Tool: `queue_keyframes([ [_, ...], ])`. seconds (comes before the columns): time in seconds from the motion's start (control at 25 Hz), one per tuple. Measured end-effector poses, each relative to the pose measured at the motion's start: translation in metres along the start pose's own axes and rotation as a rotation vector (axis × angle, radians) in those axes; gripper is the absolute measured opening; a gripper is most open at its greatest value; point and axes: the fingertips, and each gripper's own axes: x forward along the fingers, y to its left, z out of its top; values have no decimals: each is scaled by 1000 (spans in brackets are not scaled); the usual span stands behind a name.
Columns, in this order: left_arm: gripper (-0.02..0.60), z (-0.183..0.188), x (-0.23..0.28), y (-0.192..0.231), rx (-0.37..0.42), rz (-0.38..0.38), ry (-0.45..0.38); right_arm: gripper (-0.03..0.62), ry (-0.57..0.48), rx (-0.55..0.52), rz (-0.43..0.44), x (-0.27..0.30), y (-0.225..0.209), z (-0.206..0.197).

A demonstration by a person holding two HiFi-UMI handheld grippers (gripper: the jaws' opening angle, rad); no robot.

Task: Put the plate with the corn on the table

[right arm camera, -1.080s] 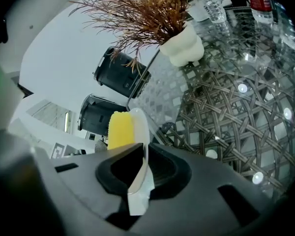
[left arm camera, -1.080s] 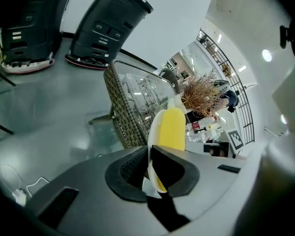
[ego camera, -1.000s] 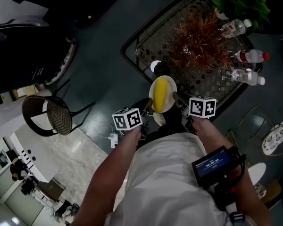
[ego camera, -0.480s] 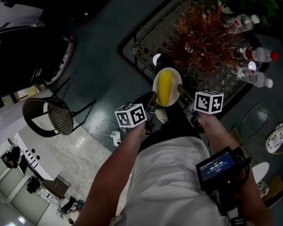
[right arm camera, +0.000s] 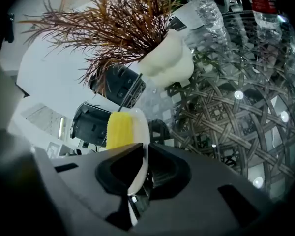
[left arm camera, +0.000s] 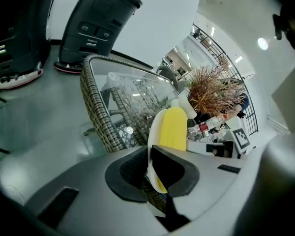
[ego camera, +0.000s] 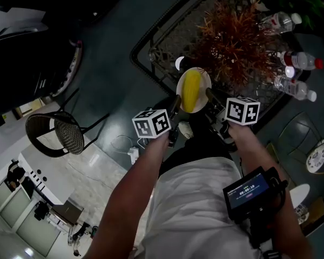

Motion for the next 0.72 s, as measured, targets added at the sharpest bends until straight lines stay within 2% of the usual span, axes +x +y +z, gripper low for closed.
queue_keyframes([
  [0.32, 34, 13, 9, 7, 45, 54, 2, 41, -17, -42, -36, 10, 0, 11],
  [0.48, 34, 16, 10, 7, 83, 74, 11, 41, -32, -96, -61, 12, 3, 18],
  [0.72, 34, 18, 15, 8, 103, 96, 23, 41, -15, -132, -91, 17, 1, 19],
])
